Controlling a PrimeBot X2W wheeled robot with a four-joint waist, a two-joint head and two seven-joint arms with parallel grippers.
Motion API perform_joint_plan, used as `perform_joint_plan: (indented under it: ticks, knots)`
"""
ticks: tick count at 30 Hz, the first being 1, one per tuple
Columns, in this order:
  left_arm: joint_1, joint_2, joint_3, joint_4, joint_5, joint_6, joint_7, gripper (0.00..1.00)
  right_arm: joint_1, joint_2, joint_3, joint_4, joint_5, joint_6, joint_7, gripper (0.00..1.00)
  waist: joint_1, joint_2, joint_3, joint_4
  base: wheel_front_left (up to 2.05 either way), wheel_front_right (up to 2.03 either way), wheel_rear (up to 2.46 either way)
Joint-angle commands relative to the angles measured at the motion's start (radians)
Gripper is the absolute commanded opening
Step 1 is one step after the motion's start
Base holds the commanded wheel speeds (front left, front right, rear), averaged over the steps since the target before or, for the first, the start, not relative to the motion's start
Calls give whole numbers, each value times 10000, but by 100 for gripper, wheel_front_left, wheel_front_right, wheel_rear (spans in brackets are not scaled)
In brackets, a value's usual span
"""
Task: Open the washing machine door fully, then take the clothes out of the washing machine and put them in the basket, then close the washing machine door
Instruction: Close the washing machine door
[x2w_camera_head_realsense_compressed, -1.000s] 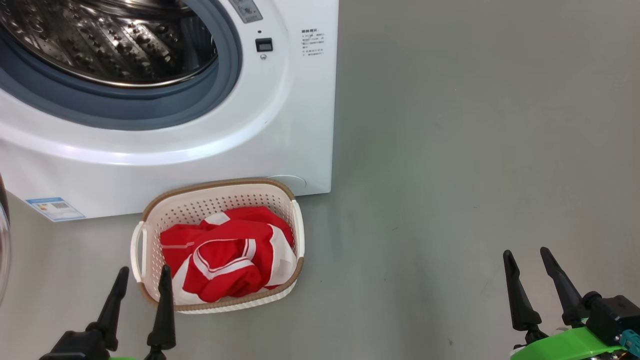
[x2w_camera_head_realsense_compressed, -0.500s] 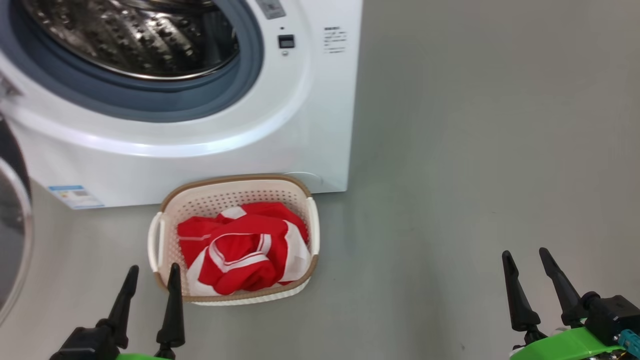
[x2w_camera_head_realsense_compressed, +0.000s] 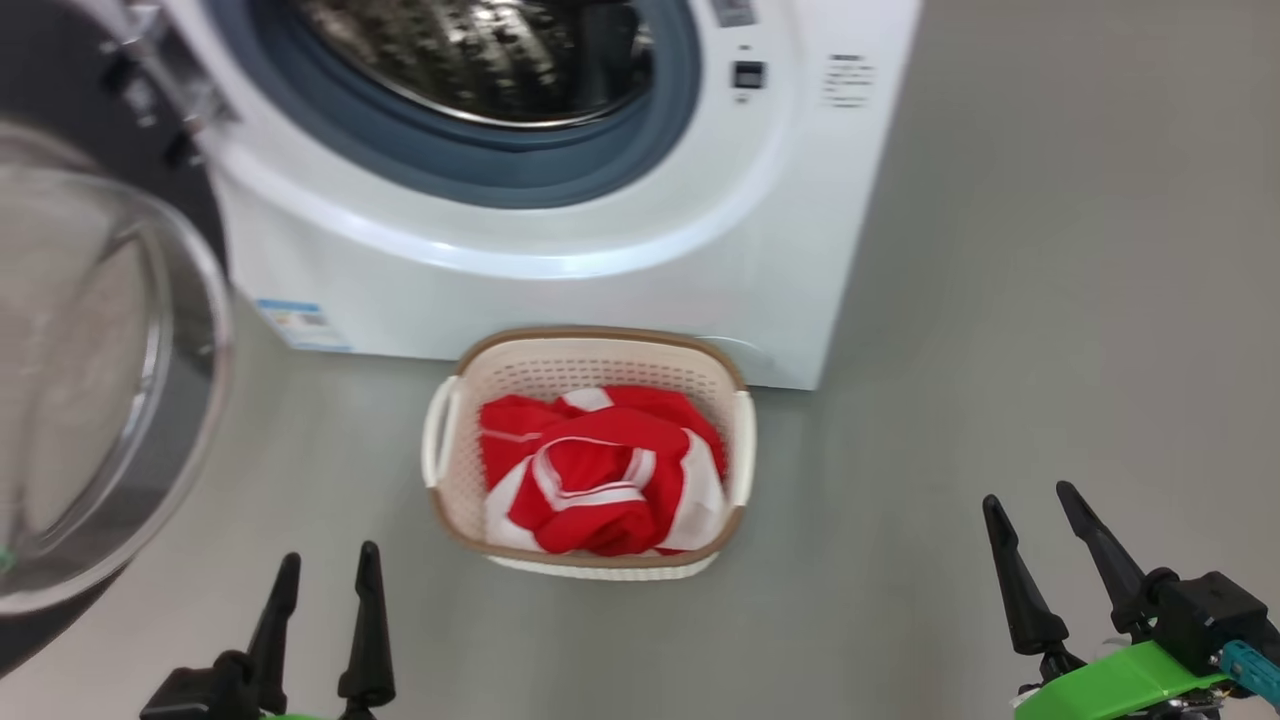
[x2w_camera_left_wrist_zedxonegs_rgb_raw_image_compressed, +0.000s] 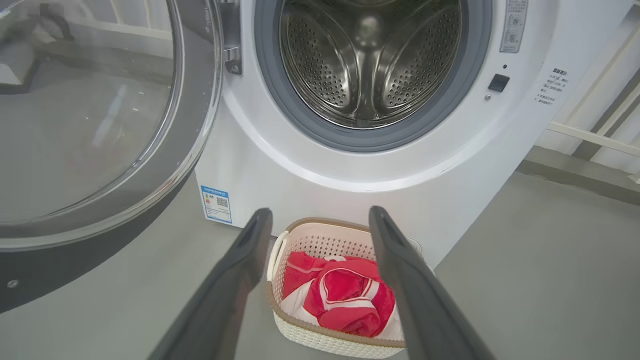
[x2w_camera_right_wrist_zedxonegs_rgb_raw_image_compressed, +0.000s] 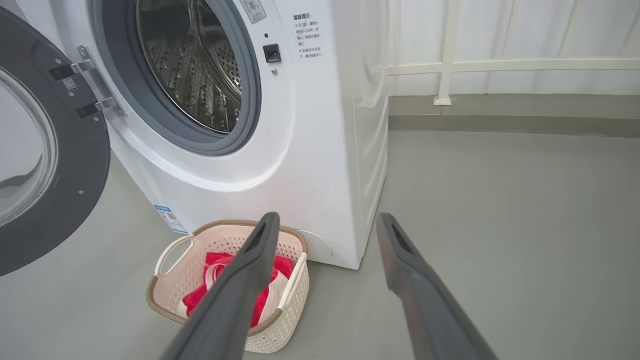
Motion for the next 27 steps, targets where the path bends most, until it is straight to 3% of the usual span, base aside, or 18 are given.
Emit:
perform_joint_plan:
  ticks: [1,15,19,27]
  knots:
    - [-13,150,248,-229,-69,78,-63,100,-290,-176,257,-180,23,75,-65,100,0,0,-55,792,0,0,0]
    - [598,150,-533,-379,-746,521,-63,100,-166,-552,835,-30,74,75,-65,100,0,0,-402,3094,0,0,0]
    - [752,150,-612,-500,-943,670,-63,100,-177,-589,987,11,107,75,-65,100,0,0,-486,3441,0,0,0]
    - [976,150,-540,-839,-1221,878,-63,100,-408,-600,1330,125,154,75,-65,100,0,0,-399,3510,0,0,0]
